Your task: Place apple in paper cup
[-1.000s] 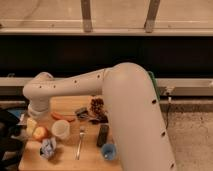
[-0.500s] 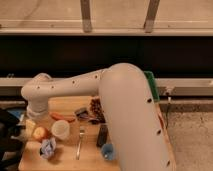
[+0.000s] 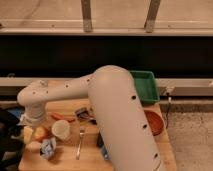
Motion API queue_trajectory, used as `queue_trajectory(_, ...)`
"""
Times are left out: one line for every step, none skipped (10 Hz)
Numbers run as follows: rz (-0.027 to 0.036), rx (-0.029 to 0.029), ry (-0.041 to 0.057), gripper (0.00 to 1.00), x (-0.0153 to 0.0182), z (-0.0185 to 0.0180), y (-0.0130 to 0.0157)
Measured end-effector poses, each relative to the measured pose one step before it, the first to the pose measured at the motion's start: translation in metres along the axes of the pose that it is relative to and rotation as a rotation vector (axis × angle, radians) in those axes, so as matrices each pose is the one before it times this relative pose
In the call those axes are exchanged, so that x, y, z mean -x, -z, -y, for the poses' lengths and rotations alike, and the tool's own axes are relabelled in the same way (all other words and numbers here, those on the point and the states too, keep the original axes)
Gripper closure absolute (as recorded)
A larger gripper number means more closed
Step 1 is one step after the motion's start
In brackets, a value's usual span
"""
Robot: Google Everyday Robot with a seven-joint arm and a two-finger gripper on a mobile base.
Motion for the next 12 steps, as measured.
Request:
queue_trajectory(0.00310,0.00174,0.00028,0.20,-0.00112,-0.00142,-0.00312)
queue_trajectory(0.01310,-0.00041,0.00383,0.20,-0.00129,-0.00118,-0.00271)
queue_trajectory(0.00908,0.00014,-0.00002,0.20,-0.00360,0.00078,-0.00449)
queue_trajectory(0.00180,0.00164,-0.00171,0.20,-0.00245,0.00081,-0.00424)
queue_trajectory(-0.00152,0.00492,-0.00035,0.20,-0.00251,-0.00066,-0.00663)
queue_trajectory(0.00495,0.00696,-0.00140,0.20,-0.00215,-0.00035,-0.00676)
queue_trajectory(0.00640,0.00275,-0.00480,0.20,-0.00154,0.00259,-0.00378)
queue_trajectory(0.00690,0.00157,-0.00536,0.21,-0.00034,0.00297,-0.00211)
queue_trajectory(0.00302,-0.00281,-0.00314,0.27,0.00040,0.00238,-0.00241)
queue_trajectory(0.00298,-0.00106,-0.00051,0.36,0.00128,0.00039,-0.00179)
queue_trajectory(0.00313,0.00119,0.00047,0.47,0.00152,-0.00032,-0.00144)
queue_trajectory(0.00295,0.00165,-0.00183,0.56,0.00048,0.00068,-0.00076)
